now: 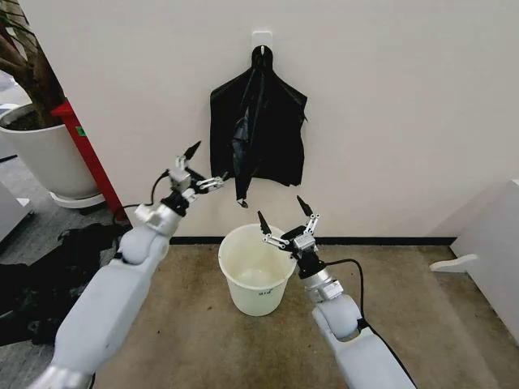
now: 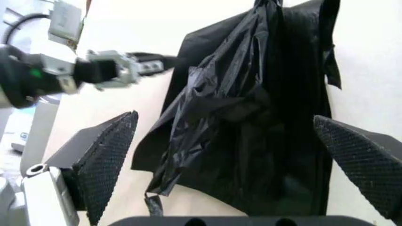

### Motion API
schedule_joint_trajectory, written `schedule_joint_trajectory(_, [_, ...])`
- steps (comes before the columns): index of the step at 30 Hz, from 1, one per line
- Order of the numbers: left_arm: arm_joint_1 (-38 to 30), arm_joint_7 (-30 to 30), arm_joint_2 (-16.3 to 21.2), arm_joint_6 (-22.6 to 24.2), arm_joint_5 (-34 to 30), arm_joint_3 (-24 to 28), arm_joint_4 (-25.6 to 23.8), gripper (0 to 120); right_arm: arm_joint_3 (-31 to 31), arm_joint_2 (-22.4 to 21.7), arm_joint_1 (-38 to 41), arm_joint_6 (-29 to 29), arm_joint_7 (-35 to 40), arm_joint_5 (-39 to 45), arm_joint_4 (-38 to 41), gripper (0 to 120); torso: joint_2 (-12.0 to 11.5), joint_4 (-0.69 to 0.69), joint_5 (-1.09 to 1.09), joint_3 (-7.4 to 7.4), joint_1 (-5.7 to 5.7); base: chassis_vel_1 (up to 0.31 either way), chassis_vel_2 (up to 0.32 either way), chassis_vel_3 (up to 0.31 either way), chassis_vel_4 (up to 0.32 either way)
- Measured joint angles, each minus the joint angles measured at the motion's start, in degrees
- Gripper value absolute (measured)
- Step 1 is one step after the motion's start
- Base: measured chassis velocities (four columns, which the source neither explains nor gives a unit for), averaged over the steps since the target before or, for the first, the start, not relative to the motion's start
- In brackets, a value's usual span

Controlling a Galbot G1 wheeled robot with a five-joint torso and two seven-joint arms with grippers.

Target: Place the garbage bag over the trash bin.

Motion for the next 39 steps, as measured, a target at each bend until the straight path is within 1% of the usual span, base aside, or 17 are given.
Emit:
schedule_joint_trajectory(1, [-1.84, -0.02, -0.90, 0.20, 0.55, 1.33, 1.75, 100, 0.22, 0.03, -0.03, -0.02, 0.10, 0.07, -0.01, 100, 0.00, -0.02, -0.02, 0.00, 0.00, 0.000, 0.000, 0.000, 0.000])
schedule_joint_trajectory(3, [-3.54, -0.11, -1.97, 0.54, 0.74, 2.35, 3.35, 97, 0.50, 0.07, -0.20, -0.15, 0.26, 0.26, 0.26, 100, 0.00, -0.02, 0.00, 0.00, 0.00, 0.000, 0.000, 0.000, 0.000])
schedule_joint_trajectory(6, [-4.10, -0.14, -2.90, 0.62, 0.75, 2.57, 4.43, 94, 0.78, -0.05, -0.65, -0.20, 0.40, 0.37, 0.65, 100, 0.01, -0.01, -0.01, 0.00, 0.00, 0.000, 0.000, 0.000, 0.000])
schedule_joint_trajectory(17, [-3.24, -0.22, -5.18, 0.52, 0.29, 1.17, 6.32, 97, 0.83, -0.53, -1.43, -0.16, 0.40, 0.30, 1.20, 100, 0.01, 0.00, -0.02, 0.00, 0.00, 0.000, 0.000, 0.000, 0.000])
schedule_joint_trajectory(20, [-3.39, -0.22, -5.42, 0.52, 0.17, 1.14, 6.71, 95, 0.71, -0.54, -1.44, -0.09, 0.40, 0.25, 1.04, 100, 0.01, 0.00, -0.02, -0.01, 0.00, 0.000, 0.000, 0.000, 0.000])
schedule_joint_trajectory(21, [-3.49, -0.30, -5.55, 0.52, 0.30, 1.19, 6.83, 91, 0.62, -0.46, -1.43, -0.06, 0.39, 0.20, 0.89, 100, 0.01, 0.00, -0.02, -0.01, 0.00, 0.000, 0.000, 0.000, 0.000])
schedule_joint_trajectory(23, [-3.58, -0.35, -5.71, 0.52, 0.45, 1.24, 6.92, 91, 0.54, -0.41, -1.42, -0.05, 0.39, 0.18, 0.83, 100, 0.01, 0.00, -0.02, -0.01, 0.00, 0.000, 0.000, 0.000, 0.000])
schedule_joint_trajectory(24, [-3.70, -0.38, -5.90, 0.52, 0.63, 1.32, 7.01, 84, 0.45, -0.37, -1.37, -0.03, 0.38, 0.16, 0.74, 100, 0.01, 0.00, -0.02, 0.00, 0.00, 0.000, 0.000, 0.000, 0.000])
schedule_joint_trajectory(25, [-3.85, -0.39, -6.09, 0.53, 0.78, 1.43, 7.09, 82, 0.38, -0.35, -1.31, -0.03, 0.38, 0.14, 0.66, 100, 0.01, 0.00, -0.02, -0.01, 0.00, 0.000, 0.000, 0.000, 0.000])
schedule_joint_trajectory(26, [-4.01, -0.39, -6.25, 0.53, 0.91, 1.59, 7.21, 75, 0.31, -0.34, -1.24, -0.03, 0.37, 0.14, 0.61, 100, 0.01, 0.00, -0.01, -0.01, 0.00, 0.000, 0.000, 0.000, 0.000])
schedule_joint_trajectory(27, [-4.20, -0.39, -6.40, 0.53, 1.01, 1.77, 7.37, 72, 0.26, -0.34, -1.19, -0.03, 0.37, 0.13, 0.57, 100, 0.01, 0.00, -0.02, -0.01, 0.00, 0.000, 0.000, 0.000, 0.000])
schedule_joint_trajectory(29, [-4.59, -0.39, -6.63, 0.53, 1.19, 2.08, 7.77, 62, 0.24, -0.38, -1.18, -0.03, 0.37, 0.13, 0.52, 100, 0.01, 0.00, -0.02, -0.01, 0.00, 0.000, 0.000, 0.000, 0.000])
schedule_joint_trajectory(31, [-4.73, -0.39, -6.73, 0.53, 1.23, 2.14, 7.94, 60, 0.24, -0.41, -1.18, -0.01, 0.36, 0.13, 0.52, 100, 0.01, -0.01, -0.02, -0.01, 0.00, 0.000, 0.000, 0.000, 0.000])
schedule_joint_trajectory(34, [-4.88, -0.55, -6.92, 0.63, 1.06, 2.20, 8.15, 47, 0.29, -0.57, -1.33, 0.14, 0.36, 0.13, 0.51, 100, 0.01, 0.00, -0.02, -0.01, 0.00, 0.000, 0.000, 0.000, 0.000])
schedule_joint_trajectory(37, [-4.86, -1.25, -6.98, 1.12, -0.09, 2.44, 8.14, 37, 0.41, -0.78, -1.44, 0.33, 0.36, 0.13, 0.47, 100, 0.01, 0.00, -0.01, -0.01, 0.00, 0.000, 0.000, 0.000, 0.000])
schedule_joint_trajectory(38, [-4.86, -1.25, -6.98, 1.12, -0.09, 2.44, 8.14, 37, 0.41, -0.78, -1.44, 0.33, 0.36, 0.13, 0.47, 100, 0.01, 0.00, -0.01, -0.01, 0.00, 0.000, 0.000, 0.000, 0.000])
schedule_joint_trajectory(39, [-4.74, -1.72, -7.09, 1.54, -0.83, 2.68, 8.09, 30, 0.51, -0.88, -1.48, 0.42, 0.37, 0.14, 0.46, 100, 0.01, 0.00, -0.02, -0.01, 0.00, 0.000, 0.000, 0.000, 0.000])
